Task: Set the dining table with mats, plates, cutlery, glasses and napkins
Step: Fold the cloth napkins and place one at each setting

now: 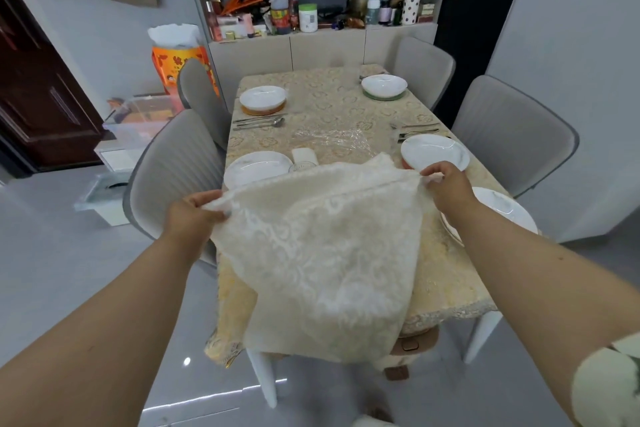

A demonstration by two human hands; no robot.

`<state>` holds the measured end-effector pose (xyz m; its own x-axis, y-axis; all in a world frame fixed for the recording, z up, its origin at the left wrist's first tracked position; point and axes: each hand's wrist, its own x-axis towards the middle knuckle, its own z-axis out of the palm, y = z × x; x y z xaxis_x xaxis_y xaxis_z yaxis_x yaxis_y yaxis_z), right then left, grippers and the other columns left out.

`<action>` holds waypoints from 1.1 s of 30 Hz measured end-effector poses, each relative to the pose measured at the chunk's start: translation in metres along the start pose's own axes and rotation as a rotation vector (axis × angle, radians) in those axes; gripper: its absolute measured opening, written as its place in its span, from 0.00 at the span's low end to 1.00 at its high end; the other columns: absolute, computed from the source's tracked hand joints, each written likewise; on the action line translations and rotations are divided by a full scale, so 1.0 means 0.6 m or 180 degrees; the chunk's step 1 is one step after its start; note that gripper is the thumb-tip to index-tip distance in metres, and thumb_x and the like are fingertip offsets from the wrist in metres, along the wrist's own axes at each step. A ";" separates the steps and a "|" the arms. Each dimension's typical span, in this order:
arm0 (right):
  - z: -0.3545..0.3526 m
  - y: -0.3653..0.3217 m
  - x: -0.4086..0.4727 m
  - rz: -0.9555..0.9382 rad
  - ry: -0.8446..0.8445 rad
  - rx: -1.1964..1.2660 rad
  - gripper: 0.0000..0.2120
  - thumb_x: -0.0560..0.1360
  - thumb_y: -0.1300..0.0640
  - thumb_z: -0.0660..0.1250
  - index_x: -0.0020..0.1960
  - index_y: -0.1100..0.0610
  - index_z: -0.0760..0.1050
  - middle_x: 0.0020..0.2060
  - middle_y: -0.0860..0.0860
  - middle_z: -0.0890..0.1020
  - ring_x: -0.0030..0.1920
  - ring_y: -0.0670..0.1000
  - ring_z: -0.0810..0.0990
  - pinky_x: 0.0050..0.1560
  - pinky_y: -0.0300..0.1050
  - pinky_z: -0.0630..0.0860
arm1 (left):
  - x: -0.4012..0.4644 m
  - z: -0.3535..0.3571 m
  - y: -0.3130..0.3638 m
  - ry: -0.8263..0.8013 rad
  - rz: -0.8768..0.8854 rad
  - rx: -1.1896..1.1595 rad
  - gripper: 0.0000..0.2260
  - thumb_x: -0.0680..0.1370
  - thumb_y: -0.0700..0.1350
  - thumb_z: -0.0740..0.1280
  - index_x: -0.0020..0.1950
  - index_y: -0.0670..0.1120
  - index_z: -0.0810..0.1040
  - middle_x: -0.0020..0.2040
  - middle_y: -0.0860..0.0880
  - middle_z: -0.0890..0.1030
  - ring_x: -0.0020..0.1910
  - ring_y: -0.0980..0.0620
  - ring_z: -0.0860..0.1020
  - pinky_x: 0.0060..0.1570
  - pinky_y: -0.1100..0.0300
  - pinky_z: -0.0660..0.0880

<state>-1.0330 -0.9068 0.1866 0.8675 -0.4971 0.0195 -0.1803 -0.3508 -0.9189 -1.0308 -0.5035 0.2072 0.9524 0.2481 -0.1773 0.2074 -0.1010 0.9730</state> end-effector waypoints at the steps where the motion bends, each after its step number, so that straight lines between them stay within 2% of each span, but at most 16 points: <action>1: 0.001 0.000 0.000 0.0052 0.0031 0.0065 0.06 0.78 0.66 0.63 0.50 0.57 0.74 0.49 0.54 0.77 0.47 0.51 0.74 0.39 0.35 0.70 | 0.001 -0.004 -0.004 0.0033 -0.0014 0.0050 0.19 0.71 0.30 0.72 0.61 0.39 0.78 0.52 0.40 0.80 0.42 0.47 0.79 0.47 0.56 0.75; 3: 0.003 0.000 -0.002 0.0199 -0.0016 0.0113 0.07 0.79 0.67 0.60 0.50 0.57 0.74 0.51 0.54 0.78 0.42 0.49 0.74 0.34 0.30 0.69 | 0.003 -0.010 -0.010 0.0059 -0.0057 0.0129 0.21 0.70 0.29 0.72 0.62 0.39 0.78 0.54 0.40 0.80 0.46 0.45 0.78 0.50 0.55 0.74; 5: 0.003 -0.006 -0.010 0.0484 -0.0517 0.0096 0.08 0.78 0.67 0.61 0.52 0.57 0.75 0.49 0.55 0.77 0.39 0.48 0.73 0.31 0.28 0.70 | 0.005 -0.011 -0.016 -0.0019 -0.0126 0.0229 0.22 0.70 0.28 0.72 0.62 0.39 0.78 0.55 0.40 0.80 0.45 0.46 0.79 0.49 0.56 0.74; 6: 0.005 -0.007 -0.016 0.0632 -0.0954 0.0095 0.10 0.76 0.69 0.64 0.54 0.58 0.76 0.50 0.55 0.77 0.42 0.50 0.75 0.38 0.30 0.73 | 0.005 -0.009 -0.018 -0.0107 -0.0159 0.0302 0.22 0.69 0.28 0.72 0.62 0.40 0.78 0.55 0.41 0.80 0.44 0.47 0.79 0.48 0.56 0.75; 8: 0.013 -0.005 -0.026 0.0671 -0.1671 -0.0196 0.17 0.71 0.72 0.69 0.59 0.62 0.77 0.55 0.56 0.77 0.53 0.53 0.76 0.55 0.41 0.72 | 0.008 -0.004 -0.028 -0.0305 -0.0180 0.0496 0.23 0.69 0.29 0.73 0.63 0.41 0.78 0.58 0.41 0.79 0.49 0.45 0.80 0.49 0.54 0.77; 9: 0.018 -0.001 -0.029 0.0530 -0.1770 -0.0601 0.19 0.70 0.73 0.70 0.59 0.62 0.78 0.55 0.55 0.77 0.55 0.53 0.75 0.56 0.44 0.72 | 0.011 -0.002 -0.034 -0.0357 -0.0151 0.0663 0.23 0.70 0.30 0.74 0.64 0.42 0.78 0.60 0.42 0.78 0.53 0.43 0.80 0.51 0.53 0.77; 10: 0.023 0.004 -0.029 0.0324 -0.1684 -0.1101 0.19 0.69 0.72 0.70 0.58 0.61 0.78 0.54 0.54 0.78 0.54 0.53 0.75 0.54 0.44 0.72 | 0.012 -0.001 -0.038 -0.0373 -0.0086 0.0882 0.23 0.70 0.32 0.75 0.63 0.43 0.78 0.61 0.42 0.78 0.56 0.43 0.79 0.54 0.51 0.77; 12: 0.028 0.015 -0.020 -0.0089 -0.1236 -0.1855 0.14 0.71 0.70 0.68 0.56 0.61 0.80 0.53 0.56 0.80 0.52 0.53 0.77 0.50 0.41 0.70 | 0.017 -0.007 -0.048 -0.0288 0.0075 0.1392 0.20 0.70 0.35 0.75 0.62 0.44 0.80 0.59 0.42 0.79 0.55 0.42 0.79 0.57 0.48 0.77; 15: 0.020 0.032 0.001 -0.0076 -0.0627 -0.2491 0.10 0.75 0.68 0.62 0.53 0.63 0.79 0.52 0.60 0.81 0.54 0.60 0.77 0.48 0.43 0.69 | 0.021 -0.024 -0.058 0.0038 0.0219 0.1738 0.14 0.71 0.38 0.74 0.56 0.43 0.82 0.49 0.43 0.82 0.47 0.43 0.80 0.51 0.50 0.78; 19: 0.017 0.046 0.009 0.0045 -0.0386 -0.2838 0.08 0.76 0.65 0.61 0.51 0.63 0.77 0.51 0.60 0.81 0.52 0.61 0.78 0.44 0.44 0.68 | 0.020 -0.030 -0.063 0.0338 0.0452 0.2072 0.05 0.74 0.41 0.72 0.49 0.42 0.84 0.40 0.46 0.81 0.43 0.44 0.78 0.42 0.56 0.71; 22: 0.026 0.036 0.006 -0.0086 -0.0113 -0.2520 0.14 0.78 0.65 0.58 0.61 0.61 0.75 0.58 0.60 0.79 0.57 0.62 0.76 0.53 0.48 0.71 | 0.019 -0.012 -0.049 0.0524 0.0612 0.2179 0.09 0.76 0.47 0.71 0.42 0.41 0.82 0.32 0.48 0.76 0.34 0.49 0.73 0.32 0.58 0.66; 24: 0.031 0.012 0.005 -0.0234 0.0241 -0.1884 0.15 0.80 0.64 0.55 0.63 0.60 0.74 0.58 0.59 0.78 0.57 0.61 0.75 0.53 0.46 0.70 | 0.021 0.008 -0.023 0.0680 0.0788 0.2044 0.12 0.77 0.49 0.70 0.39 0.42 0.79 0.30 0.49 0.74 0.31 0.51 0.71 0.30 0.58 0.64; 27: 0.039 -0.041 0.017 -0.0289 0.0657 -0.0244 0.12 0.81 0.59 0.54 0.56 0.56 0.75 0.50 0.54 0.80 0.49 0.57 0.79 0.42 0.41 0.76 | 0.019 0.038 0.036 0.0919 0.1188 0.1470 0.08 0.77 0.50 0.69 0.42 0.46 0.79 0.36 0.49 0.78 0.37 0.50 0.74 0.38 0.59 0.66; 29: 0.039 -0.073 0.024 -0.0309 0.0778 0.0428 0.09 0.80 0.56 0.54 0.49 0.52 0.74 0.43 0.48 0.80 0.47 0.56 0.81 0.46 0.49 0.81 | 0.021 0.053 0.066 0.0984 0.1362 0.1048 0.05 0.78 0.49 0.68 0.45 0.49 0.79 0.40 0.50 0.78 0.41 0.52 0.75 0.42 0.61 0.68; 31: 0.033 -0.091 0.023 -0.0308 0.0813 0.0552 0.09 0.77 0.54 0.55 0.43 0.47 0.72 0.41 0.46 0.80 0.48 0.54 0.82 0.49 0.56 0.80 | 0.024 0.065 0.078 0.0905 0.1481 0.0687 0.05 0.78 0.48 0.67 0.44 0.49 0.78 0.39 0.51 0.78 0.41 0.54 0.74 0.43 0.60 0.70; 33: 0.032 -0.093 0.015 -0.0331 0.0926 0.0393 0.08 0.71 0.55 0.55 0.37 0.46 0.71 0.38 0.47 0.79 0.46 0.57 0.81 0.43 0.53 0.77 | 0.024 0.073 0.072 0.0697 0.1514 0.0398 0.06 0.77 0.47 0.68 0.41 0.48 0.78 0.34 0.53 0.75 0.37 0.56 0.73 0.41 0.59 0.70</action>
<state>-1.0061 -0.8767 0.2304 0.7064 -0.6757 0.2109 -0.0247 -0.3214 -0.9466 -0.9984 -0.5464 0.2405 0.8816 0.3408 0.3266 -0.1977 -0.3617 0.9111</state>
